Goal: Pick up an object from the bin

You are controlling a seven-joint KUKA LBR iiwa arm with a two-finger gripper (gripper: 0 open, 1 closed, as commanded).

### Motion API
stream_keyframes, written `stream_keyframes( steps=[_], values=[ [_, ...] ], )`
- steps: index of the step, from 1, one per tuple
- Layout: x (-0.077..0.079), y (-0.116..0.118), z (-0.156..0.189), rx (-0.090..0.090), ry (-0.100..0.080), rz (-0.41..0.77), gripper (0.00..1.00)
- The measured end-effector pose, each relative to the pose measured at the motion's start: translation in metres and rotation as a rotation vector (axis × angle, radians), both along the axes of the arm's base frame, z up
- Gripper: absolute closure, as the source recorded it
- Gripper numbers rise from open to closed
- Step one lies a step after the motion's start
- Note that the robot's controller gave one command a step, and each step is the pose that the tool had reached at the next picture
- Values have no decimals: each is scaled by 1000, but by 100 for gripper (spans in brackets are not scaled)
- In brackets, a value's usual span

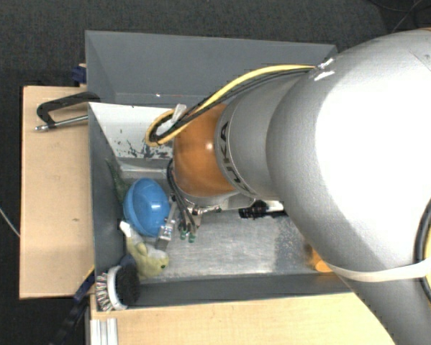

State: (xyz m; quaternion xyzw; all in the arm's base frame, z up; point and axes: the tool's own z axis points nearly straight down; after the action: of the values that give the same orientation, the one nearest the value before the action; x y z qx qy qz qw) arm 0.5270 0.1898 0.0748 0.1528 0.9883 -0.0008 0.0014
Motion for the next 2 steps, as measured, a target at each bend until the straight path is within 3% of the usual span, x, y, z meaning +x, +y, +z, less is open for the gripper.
stream_keyframes(
  steps=[1,2],
  values=[
    [-1,0,0,2,3,-2,100],
    [35,25,-2,4,3,-290,100]
  ],
)
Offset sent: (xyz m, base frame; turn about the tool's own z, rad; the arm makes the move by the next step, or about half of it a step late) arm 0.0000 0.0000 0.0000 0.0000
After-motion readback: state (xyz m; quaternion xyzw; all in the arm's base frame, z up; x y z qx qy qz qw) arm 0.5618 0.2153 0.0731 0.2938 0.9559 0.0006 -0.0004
